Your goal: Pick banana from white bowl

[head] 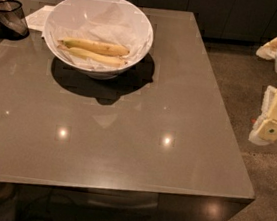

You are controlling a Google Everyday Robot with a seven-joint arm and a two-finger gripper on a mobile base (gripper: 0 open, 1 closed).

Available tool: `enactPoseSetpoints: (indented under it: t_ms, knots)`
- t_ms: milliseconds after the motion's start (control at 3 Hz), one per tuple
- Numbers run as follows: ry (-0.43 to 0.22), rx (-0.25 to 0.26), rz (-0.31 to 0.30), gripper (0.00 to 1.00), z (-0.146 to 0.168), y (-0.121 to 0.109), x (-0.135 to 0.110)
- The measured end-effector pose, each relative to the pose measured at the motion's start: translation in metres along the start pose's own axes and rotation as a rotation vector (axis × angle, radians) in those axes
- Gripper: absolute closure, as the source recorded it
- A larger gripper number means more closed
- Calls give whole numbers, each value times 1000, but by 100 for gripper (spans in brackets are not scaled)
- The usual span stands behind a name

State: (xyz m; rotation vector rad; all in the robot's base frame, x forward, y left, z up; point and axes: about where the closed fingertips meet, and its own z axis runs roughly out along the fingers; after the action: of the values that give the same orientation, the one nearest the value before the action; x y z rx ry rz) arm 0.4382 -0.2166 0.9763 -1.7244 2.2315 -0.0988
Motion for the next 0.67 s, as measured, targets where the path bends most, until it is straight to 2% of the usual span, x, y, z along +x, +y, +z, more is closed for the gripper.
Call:
enactPoseSetpoints:
  t_ms: [333,667]
  knots:
    - [0,0,0,0,0,0,0]
    - [1,-4,36,0,-2,-10,-11]
